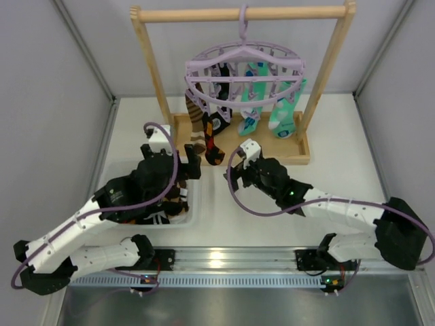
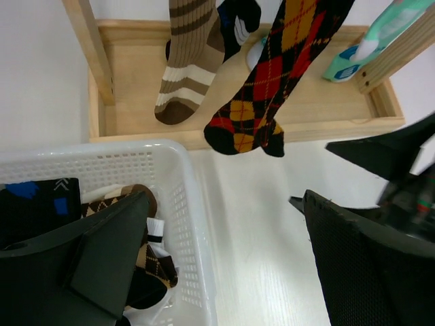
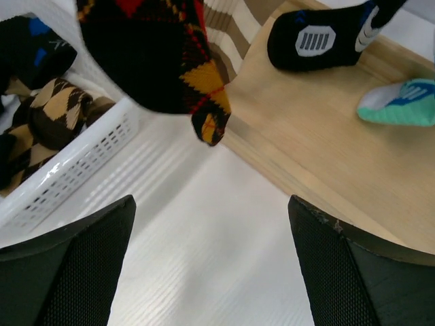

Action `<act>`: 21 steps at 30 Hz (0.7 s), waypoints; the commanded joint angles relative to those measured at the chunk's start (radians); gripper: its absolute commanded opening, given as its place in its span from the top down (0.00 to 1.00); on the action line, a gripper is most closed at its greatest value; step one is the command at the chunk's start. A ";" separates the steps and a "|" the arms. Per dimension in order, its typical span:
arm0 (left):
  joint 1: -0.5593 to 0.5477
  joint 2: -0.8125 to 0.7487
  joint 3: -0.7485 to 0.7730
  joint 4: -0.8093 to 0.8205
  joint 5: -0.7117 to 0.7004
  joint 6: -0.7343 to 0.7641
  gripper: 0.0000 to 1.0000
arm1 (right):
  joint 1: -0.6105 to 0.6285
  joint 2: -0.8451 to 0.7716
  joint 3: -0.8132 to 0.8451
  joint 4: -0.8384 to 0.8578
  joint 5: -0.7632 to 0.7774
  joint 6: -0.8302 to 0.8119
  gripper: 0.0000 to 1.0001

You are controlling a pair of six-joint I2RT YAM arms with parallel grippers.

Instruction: Remove the socks clipped to the hanger

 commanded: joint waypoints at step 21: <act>0.000 -0.219 0.097 0.049 -0.071 0.102 0.02 | -0.011 0.429 0.184 0.680 -0.039 -0.125 0.99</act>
